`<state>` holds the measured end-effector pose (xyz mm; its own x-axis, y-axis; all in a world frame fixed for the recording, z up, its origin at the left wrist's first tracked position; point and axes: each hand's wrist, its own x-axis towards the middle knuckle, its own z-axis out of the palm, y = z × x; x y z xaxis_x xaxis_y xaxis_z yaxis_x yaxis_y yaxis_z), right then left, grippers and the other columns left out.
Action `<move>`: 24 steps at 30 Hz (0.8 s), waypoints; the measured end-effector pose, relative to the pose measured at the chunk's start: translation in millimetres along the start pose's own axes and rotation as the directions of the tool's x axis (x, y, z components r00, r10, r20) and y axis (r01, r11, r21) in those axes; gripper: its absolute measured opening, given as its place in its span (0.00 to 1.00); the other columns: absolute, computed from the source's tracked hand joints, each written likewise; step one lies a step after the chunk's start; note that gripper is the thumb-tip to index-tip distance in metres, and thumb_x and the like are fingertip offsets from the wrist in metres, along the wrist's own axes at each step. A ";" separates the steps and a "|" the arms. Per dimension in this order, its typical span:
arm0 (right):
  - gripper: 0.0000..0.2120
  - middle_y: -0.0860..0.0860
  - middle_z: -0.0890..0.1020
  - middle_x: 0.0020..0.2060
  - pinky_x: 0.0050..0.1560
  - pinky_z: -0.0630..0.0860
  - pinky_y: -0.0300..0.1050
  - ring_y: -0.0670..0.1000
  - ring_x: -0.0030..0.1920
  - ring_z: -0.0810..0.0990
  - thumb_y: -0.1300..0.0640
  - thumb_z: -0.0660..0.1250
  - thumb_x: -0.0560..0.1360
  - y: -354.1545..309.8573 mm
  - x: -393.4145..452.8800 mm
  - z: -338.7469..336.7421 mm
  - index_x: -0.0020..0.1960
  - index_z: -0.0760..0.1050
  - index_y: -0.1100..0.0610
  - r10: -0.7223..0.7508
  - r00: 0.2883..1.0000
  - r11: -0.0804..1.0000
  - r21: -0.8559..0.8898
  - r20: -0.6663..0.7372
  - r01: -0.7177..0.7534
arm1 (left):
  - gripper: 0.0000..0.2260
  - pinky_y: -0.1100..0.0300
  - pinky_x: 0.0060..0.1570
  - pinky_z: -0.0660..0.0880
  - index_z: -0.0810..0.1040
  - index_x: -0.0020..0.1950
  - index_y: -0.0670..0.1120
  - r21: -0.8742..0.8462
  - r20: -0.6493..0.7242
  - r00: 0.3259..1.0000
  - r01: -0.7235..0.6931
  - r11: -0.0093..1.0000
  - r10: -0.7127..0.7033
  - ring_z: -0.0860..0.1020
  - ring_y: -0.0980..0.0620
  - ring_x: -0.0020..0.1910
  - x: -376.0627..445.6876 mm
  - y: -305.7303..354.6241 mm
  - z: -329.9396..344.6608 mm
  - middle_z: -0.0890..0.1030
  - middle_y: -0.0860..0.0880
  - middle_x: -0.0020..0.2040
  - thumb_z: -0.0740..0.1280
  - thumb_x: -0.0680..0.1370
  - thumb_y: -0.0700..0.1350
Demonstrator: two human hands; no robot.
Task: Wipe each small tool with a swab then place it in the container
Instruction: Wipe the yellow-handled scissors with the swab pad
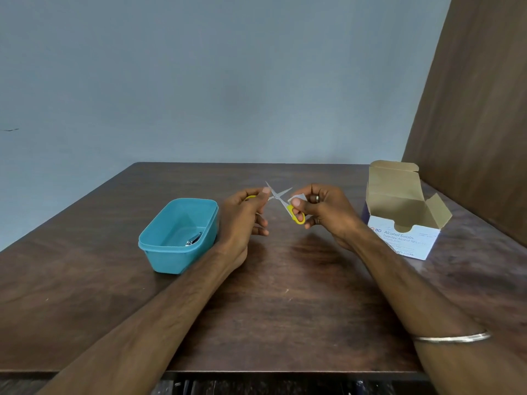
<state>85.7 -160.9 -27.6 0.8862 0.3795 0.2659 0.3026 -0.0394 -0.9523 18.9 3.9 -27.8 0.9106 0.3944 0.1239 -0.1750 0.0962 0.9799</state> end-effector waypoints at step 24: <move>0.05 0.55 0.87 0.44 0.33 0.74 0.45 0.49 0.38 0.76 0.59 0.75 0.72 -9.9 -3.9 -0.7 0.47 0.87 0.56 0.028 1.000 0.994 -0.107 0.005 -0.028 | 0.02 0.63 0.25 0.68 0.85 0.44 0.53 0.292 0.003 0.987 -0.152 0.944 0.158 0.71 0.57 0.27 -11.0 1.8 0.6 0.75 0.60 0.23 0.73 0.74 0.49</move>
<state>79.5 -162.6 -19.1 0.8927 0.3828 0.2380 0.3136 -0.1482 -0.9379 8.8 -0.8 -27.4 0.8726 0.4021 0.2774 -0.1942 -0.2356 0.9523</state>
